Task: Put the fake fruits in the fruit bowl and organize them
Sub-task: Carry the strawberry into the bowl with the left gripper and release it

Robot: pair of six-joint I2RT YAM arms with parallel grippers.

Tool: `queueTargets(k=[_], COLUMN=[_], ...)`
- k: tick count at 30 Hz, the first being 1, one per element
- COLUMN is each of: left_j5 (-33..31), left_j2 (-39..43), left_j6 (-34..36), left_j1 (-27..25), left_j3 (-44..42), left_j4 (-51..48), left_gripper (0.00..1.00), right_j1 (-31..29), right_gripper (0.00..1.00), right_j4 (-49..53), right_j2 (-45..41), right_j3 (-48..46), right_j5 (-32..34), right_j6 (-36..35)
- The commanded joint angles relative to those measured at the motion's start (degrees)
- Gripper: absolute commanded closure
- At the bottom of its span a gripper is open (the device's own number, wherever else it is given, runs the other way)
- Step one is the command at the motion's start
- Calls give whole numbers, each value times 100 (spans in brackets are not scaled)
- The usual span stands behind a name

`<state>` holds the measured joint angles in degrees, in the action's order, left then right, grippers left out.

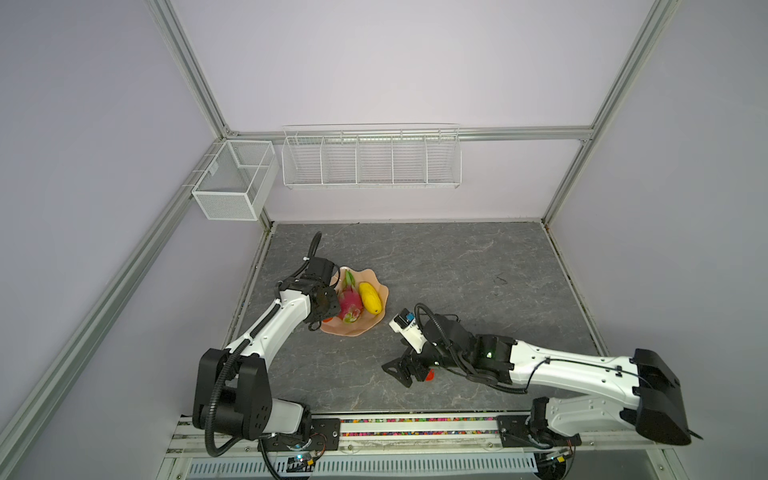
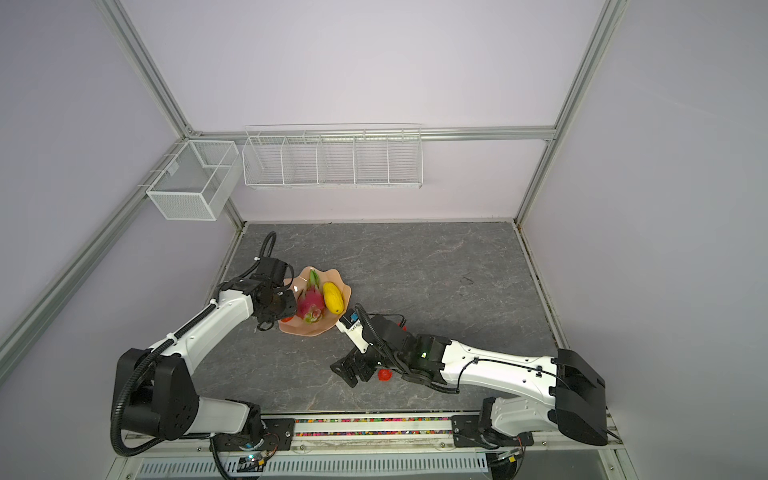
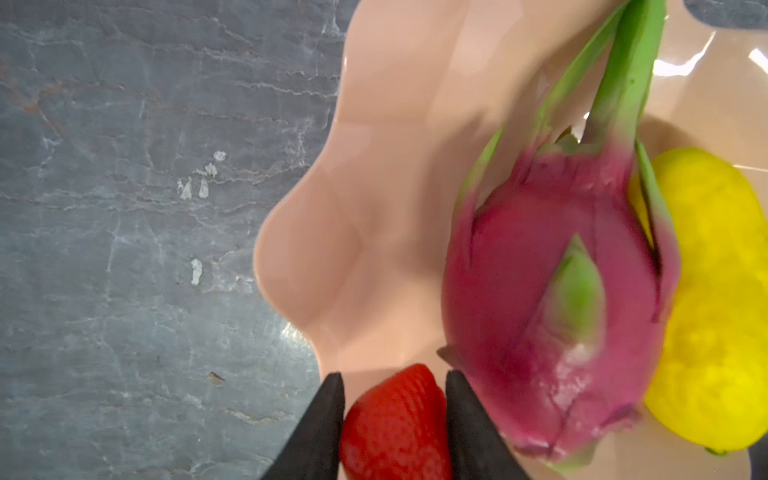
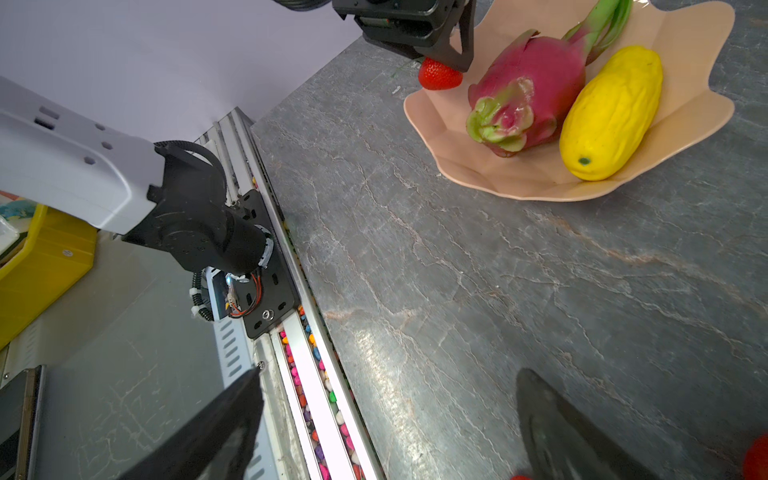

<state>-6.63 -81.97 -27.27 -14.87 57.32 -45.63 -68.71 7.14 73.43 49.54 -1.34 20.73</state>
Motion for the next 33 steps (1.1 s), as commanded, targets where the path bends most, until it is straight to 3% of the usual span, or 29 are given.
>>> queueTargets(k=[1, 19, 29, 33], left_j5=[-173, -301, -422, -231], left_j2=[-274, -745, 354, 1157], left_j6=[134, 116, 98, 261], left_j1=[40, 40, -36, -470], left_j3=[231, 341, 434, 162], left_j4=[66, 145, -207, -107], left_gripper=[61, 51, 43, 38], right_j1=[26, 121, 474, 626], right_gripper=[4, 4, 4, 5], right_j4=[-59, -29, 148, 482], right_j2=[-4, -206, -713, -1313], right_j3=[43, -57, -547, -1112], right_j5=[-17, -38, 108, 433], right_j6=[-69, -78, 373, 708])
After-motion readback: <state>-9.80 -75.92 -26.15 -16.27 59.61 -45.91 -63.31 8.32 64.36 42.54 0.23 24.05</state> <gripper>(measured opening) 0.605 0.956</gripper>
